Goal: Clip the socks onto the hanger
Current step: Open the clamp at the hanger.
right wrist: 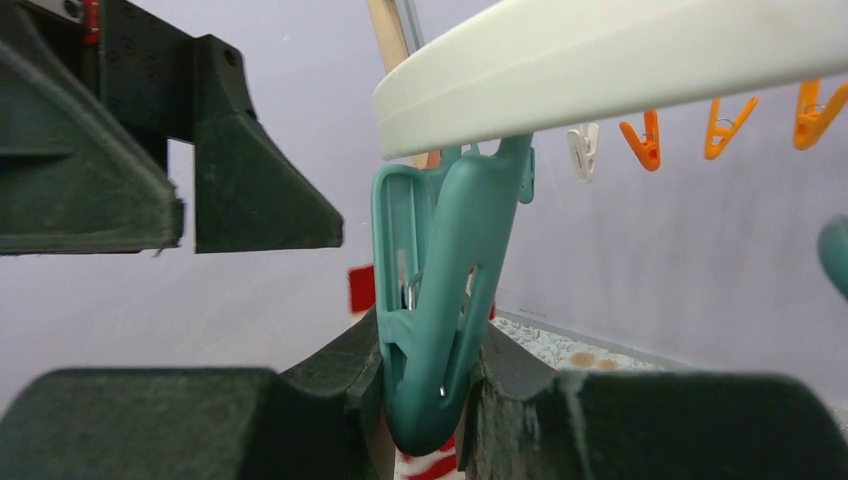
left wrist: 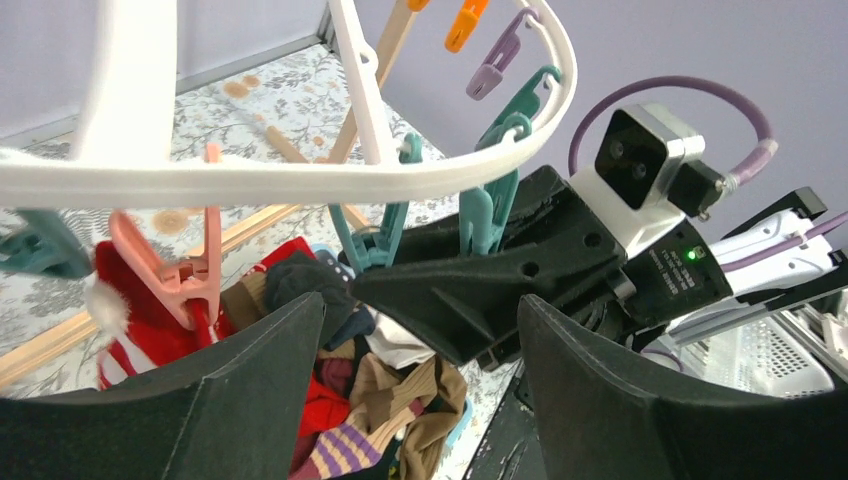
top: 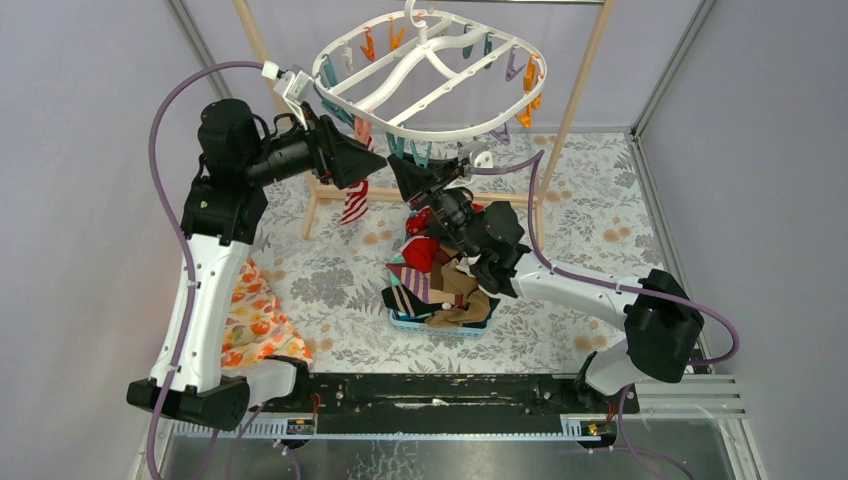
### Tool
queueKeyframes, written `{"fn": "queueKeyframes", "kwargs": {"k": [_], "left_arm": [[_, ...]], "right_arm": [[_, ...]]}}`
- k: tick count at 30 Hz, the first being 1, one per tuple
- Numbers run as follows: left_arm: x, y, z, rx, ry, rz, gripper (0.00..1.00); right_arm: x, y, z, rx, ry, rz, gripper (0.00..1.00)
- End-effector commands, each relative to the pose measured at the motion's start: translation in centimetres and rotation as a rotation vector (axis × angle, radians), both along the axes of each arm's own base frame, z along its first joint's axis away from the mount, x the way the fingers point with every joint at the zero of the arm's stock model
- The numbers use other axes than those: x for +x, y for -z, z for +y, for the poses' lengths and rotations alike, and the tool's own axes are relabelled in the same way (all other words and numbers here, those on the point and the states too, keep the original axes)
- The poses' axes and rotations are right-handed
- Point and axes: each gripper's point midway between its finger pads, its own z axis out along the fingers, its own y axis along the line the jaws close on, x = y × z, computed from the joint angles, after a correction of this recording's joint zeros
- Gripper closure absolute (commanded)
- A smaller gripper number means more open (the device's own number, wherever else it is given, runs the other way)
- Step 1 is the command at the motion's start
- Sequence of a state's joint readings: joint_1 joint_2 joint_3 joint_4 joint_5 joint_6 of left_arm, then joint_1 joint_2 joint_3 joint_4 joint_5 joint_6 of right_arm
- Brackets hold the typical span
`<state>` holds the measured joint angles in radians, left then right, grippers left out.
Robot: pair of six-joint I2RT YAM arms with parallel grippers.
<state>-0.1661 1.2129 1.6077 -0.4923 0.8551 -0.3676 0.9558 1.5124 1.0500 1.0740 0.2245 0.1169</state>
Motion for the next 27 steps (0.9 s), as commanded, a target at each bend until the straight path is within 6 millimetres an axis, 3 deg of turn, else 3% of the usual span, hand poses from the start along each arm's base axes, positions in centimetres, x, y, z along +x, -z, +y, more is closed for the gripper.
{"fn": "queueKeyframes", "kwargs": {"k": [1, 10, 27], "left_arm": [[0.2, -2.0, -1.6, -0.072, 0.081, -0.038, 0.22], [1.6, -1.2, -3.1, -0.077, 0.094, -0.015, 0.29], [4.0, -0.4, -2.8, -0.048, -0.024, -0.027, 0.32]], "right_arm": [[-1.0, -2.9, -0.1, 0.059, -0.012, -0.044, 1.0], [-1.3, -3.0, -0.1, 0.061, -0.022, -0.044, 1.0], [-1.5, -3.1, 0.0, 0.058, -0.034, -0.043, 1.0]]}}
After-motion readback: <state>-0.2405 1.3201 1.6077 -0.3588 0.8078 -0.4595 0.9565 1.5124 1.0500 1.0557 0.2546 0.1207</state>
